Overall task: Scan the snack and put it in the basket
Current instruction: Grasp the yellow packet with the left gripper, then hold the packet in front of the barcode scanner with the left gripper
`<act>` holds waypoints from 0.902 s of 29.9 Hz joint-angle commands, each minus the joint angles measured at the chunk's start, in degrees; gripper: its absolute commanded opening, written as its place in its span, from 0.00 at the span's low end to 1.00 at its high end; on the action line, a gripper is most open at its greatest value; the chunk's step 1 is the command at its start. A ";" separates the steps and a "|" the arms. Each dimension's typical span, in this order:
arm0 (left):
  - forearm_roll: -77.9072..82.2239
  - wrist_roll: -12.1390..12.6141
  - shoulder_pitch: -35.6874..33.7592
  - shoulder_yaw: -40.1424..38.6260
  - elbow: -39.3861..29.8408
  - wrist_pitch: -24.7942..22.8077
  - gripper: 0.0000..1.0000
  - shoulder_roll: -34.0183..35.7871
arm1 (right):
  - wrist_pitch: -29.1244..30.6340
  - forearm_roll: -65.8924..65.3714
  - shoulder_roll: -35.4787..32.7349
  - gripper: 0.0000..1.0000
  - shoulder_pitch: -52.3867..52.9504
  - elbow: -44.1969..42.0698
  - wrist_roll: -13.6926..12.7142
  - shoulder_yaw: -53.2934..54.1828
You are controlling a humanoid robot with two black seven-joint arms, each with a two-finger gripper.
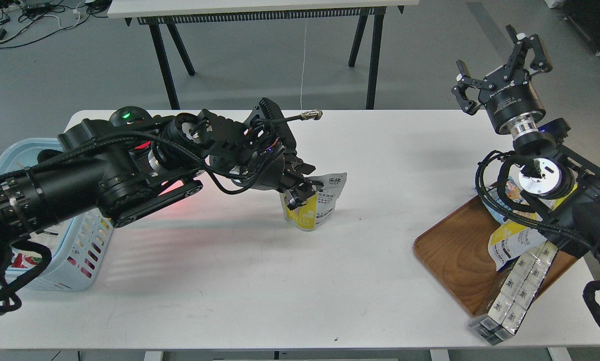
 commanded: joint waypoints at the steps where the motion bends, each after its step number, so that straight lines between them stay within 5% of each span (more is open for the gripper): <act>1: -0.01 -0.21 0.29 -0.08 0.68 0.00 0.20 0.07 | 0.00 -0.07 -0.33 0.99 0.08 0.08 0.00 0.09; 5: -0.01 -0.30 0.64 0.01 0.68 0.00 0.20 0.07 | 0.00 -0.07 -0.42 0.99 0.08 -0.01 0.00 0.17; 14: -0.01 -0.30 0.46 -0.08 0.24 0.00 0.00 -0.11 | 0.00 -0.07 -0.51 0.99 0.08 -0.10 0.00 0.26; 27: -0.01 -2.76 0.64 -1.31 -8.18 0.00 0.00 5.15 | 0.00 -0.07 -0.68 0.99 0.43 -0.10 0.00 0.44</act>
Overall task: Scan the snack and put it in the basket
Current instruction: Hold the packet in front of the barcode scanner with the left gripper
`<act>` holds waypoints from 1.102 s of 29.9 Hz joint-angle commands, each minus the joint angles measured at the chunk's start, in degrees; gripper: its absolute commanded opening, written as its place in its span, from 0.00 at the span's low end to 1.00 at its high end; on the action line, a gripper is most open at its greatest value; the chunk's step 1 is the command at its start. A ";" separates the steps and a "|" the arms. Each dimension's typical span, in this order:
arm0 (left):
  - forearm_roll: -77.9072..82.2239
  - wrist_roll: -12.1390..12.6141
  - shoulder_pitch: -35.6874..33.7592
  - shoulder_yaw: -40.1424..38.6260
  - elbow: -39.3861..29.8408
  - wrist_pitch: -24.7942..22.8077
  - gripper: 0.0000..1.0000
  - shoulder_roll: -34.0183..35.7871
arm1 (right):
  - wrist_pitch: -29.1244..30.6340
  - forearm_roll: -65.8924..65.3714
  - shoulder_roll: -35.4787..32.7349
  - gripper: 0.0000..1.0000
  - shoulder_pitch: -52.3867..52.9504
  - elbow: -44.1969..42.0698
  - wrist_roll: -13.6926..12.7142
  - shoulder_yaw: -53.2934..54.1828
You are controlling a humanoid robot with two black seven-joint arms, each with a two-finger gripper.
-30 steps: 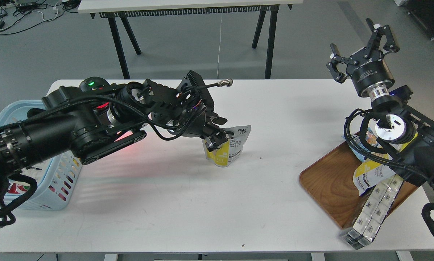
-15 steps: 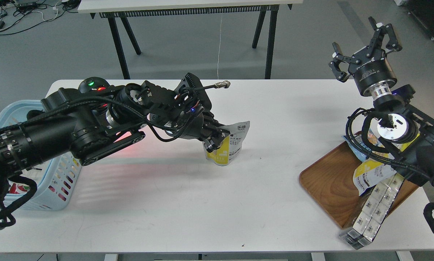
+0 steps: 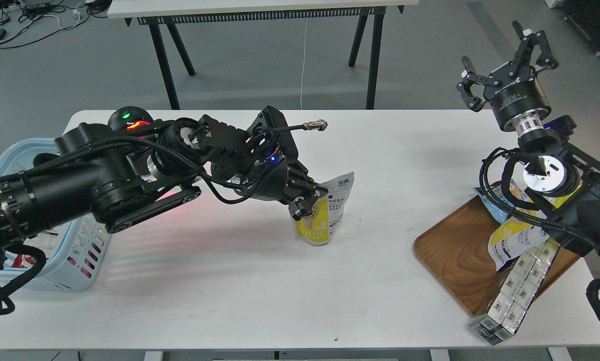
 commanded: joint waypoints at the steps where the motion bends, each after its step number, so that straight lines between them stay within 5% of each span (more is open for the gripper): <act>1: 0.00 -0.15 -0.14 -0.96 -3.94 0.00 0.00 4.24 | 0.00 0.00 -0.02 0.99 0.05 0.00 0.00 0.00; 7: 0.00 -1.90 0.21 -3.69 -12.39 0.00 0.00 15.04 | 0.00 0.00 -0.11 0.99 0.05 -0.08 0.00 0.08; 15: 0.00 -4.89 0.30 -4.31 -13.01 0.00 0.00 26.22 | 0.00 0.00 -0.19 0.99 0.05 -0.26 0.00 0.08; 33: 0.00 -5.04 2.67 -4.13 -7.38 0.00 0.00 32.03 | 0.00 0.00 -0.02 0.99 -0.04 -0.26 0.00 0.70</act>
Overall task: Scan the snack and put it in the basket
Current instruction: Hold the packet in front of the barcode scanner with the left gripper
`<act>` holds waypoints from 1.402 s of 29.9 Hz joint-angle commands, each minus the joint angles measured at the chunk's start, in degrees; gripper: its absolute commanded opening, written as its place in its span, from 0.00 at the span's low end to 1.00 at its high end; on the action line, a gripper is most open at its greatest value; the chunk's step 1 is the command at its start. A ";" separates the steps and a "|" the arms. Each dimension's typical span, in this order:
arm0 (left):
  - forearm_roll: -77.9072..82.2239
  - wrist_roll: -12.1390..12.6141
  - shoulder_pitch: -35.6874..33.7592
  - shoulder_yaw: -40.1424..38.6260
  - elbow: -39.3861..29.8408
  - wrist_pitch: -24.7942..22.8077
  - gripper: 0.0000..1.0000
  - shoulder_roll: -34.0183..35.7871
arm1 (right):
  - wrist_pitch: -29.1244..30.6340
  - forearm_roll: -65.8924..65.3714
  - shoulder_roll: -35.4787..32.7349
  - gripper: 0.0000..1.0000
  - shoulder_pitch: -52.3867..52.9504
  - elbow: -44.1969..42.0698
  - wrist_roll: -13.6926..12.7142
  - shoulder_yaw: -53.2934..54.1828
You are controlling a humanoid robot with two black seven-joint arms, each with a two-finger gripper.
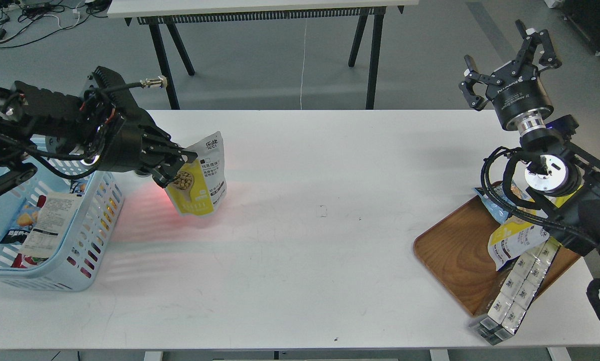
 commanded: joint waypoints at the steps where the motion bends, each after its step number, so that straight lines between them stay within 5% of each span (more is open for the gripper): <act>1: 0.00 0.00 -0.07 0.09 0.38 0.00 0.00 0.21 | 0.00 -0.04 0.00 0.99 0.00 0.01 0.00 0.04; 42: 0.00 0.00 -0.33 -0.08 0.29 0.00 0.00 -0.58 | 0.00 -0.04 0.00 0.99 -0.17 0.01 0.00 0.83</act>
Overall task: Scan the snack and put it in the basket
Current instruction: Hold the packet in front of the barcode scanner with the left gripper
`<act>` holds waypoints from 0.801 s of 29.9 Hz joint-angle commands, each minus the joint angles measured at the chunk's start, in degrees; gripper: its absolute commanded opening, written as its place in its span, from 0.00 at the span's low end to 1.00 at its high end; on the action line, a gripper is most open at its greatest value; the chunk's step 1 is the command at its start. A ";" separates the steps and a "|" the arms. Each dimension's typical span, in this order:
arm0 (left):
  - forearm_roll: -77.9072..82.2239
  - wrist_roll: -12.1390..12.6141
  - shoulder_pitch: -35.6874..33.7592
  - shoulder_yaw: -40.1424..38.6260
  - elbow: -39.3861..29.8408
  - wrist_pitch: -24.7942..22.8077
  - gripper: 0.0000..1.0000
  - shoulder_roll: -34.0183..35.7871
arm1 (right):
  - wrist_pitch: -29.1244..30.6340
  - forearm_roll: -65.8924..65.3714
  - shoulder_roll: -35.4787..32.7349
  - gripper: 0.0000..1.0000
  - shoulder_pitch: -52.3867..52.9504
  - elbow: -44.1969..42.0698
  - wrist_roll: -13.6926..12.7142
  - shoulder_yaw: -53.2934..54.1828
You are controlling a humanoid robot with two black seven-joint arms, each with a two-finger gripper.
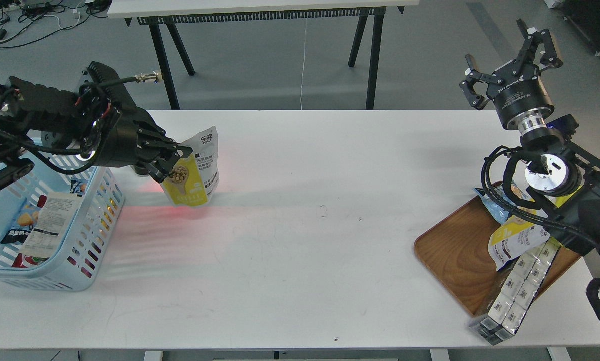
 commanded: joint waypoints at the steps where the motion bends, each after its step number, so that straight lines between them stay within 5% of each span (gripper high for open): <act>1: 0.00 0.00 0.06 -0.13 0.02 0.00 0.00 0.06 | 0.00 -0.02 0.04 0.99 -0.05 0.00 0.00 0.39; 24: 0.00 0.00 -0.47 -6.19 3.97 0.00 0.00 -2.31 | 0.00 -0.02 0.04 0.99 0.12 -0.09 0.00 0.56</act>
